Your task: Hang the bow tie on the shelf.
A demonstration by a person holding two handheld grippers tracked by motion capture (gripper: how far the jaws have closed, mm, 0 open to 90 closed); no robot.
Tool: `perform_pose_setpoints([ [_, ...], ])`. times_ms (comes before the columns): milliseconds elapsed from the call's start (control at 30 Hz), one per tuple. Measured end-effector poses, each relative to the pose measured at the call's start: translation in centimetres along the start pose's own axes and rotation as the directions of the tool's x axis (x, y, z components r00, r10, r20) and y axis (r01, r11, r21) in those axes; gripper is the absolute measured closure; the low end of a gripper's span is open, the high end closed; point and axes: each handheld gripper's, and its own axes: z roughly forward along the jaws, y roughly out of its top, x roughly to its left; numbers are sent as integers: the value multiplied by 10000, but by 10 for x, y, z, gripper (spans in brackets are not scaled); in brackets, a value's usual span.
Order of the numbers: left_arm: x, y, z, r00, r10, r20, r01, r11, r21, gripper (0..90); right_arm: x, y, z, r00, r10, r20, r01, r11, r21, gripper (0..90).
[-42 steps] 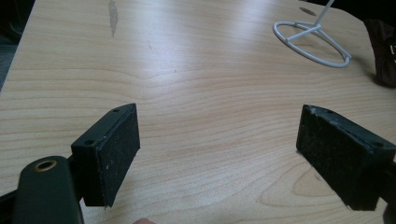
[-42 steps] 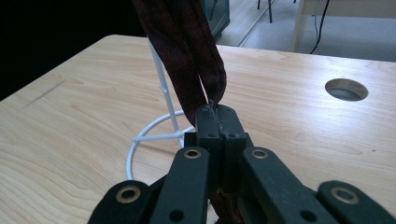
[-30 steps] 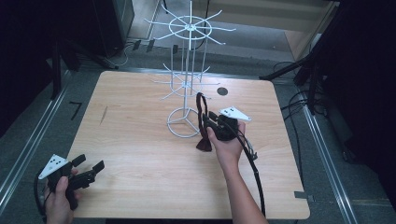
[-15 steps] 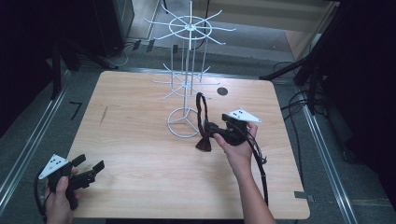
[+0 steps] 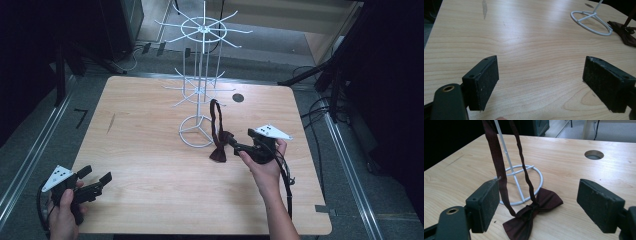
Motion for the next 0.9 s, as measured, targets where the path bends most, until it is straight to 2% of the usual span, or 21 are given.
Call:
perform_pose_setpoints([
  [500, 0, 0, 0, 10000, 49, -6, -49, 10000, 19, 144, -21, -19, -29, 9987, 280, 425, -277, 9996, -76, 172],
  [900, 0, 0, 0, 10000, 43, 1, -43, 10000, 22, 144, -35, -38, -44, 9960, 609, 659, -608, 9981, -29, 133],
])
